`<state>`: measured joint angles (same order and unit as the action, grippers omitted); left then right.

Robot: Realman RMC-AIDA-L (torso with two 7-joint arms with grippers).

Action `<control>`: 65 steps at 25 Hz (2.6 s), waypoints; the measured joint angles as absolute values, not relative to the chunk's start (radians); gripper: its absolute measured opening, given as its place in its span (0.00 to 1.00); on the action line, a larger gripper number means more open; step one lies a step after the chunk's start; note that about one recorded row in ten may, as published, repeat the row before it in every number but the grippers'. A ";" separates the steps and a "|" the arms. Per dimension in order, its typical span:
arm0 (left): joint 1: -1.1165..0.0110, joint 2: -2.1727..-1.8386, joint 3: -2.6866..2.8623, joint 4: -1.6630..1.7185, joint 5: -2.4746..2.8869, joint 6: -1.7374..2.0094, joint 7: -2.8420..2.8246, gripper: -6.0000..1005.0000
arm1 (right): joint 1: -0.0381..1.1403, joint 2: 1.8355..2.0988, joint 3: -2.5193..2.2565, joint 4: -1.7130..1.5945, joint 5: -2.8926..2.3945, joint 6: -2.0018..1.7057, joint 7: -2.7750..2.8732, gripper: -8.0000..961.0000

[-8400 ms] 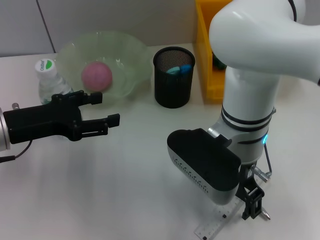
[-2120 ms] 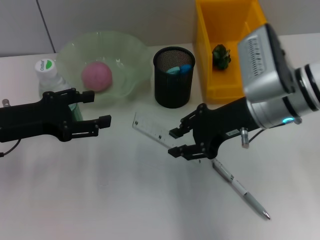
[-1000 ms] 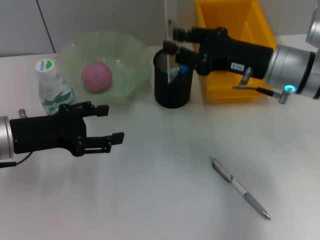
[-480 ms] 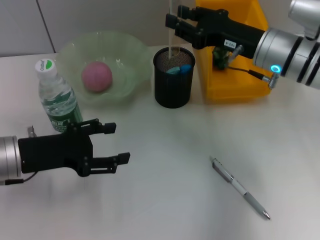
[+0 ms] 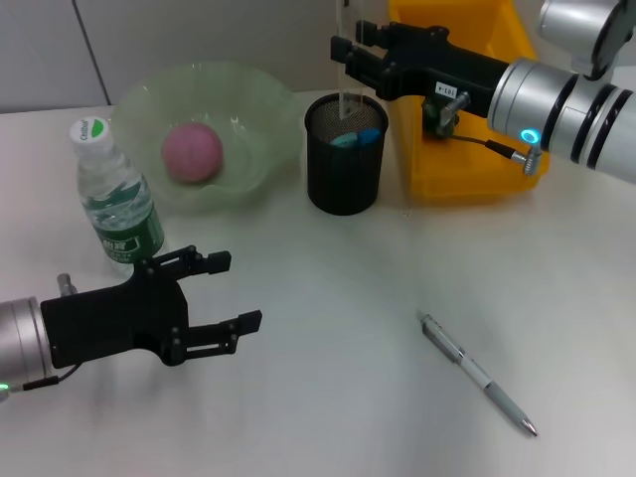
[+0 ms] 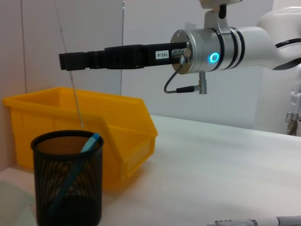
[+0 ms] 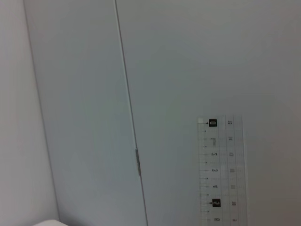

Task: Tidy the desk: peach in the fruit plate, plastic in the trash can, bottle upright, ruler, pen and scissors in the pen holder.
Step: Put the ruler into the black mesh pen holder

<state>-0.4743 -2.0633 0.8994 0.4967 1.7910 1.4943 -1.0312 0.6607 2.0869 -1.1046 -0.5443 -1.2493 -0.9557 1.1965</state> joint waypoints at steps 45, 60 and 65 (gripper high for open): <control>-0.453 -2.065 0.900 0.469 1.790 1.490 -1.009 0.83 | 0.781 2.092 -1.104 -0.289 -1.068 -0.873 0.930 0.48; -0.454 -2.063 0.901 0.469 1.790 1.494 -1.009 0.83 | 0.781 2.092 -1.104 -0.287 -1.072 -0.873 0.923 0.49; -0.454 -2.063 0.900 0.471 1.790 1.494 -1.009 0.83 | 0.778 2.092 -1.104 -0.285 -1.069 -0.873 0.916 0.53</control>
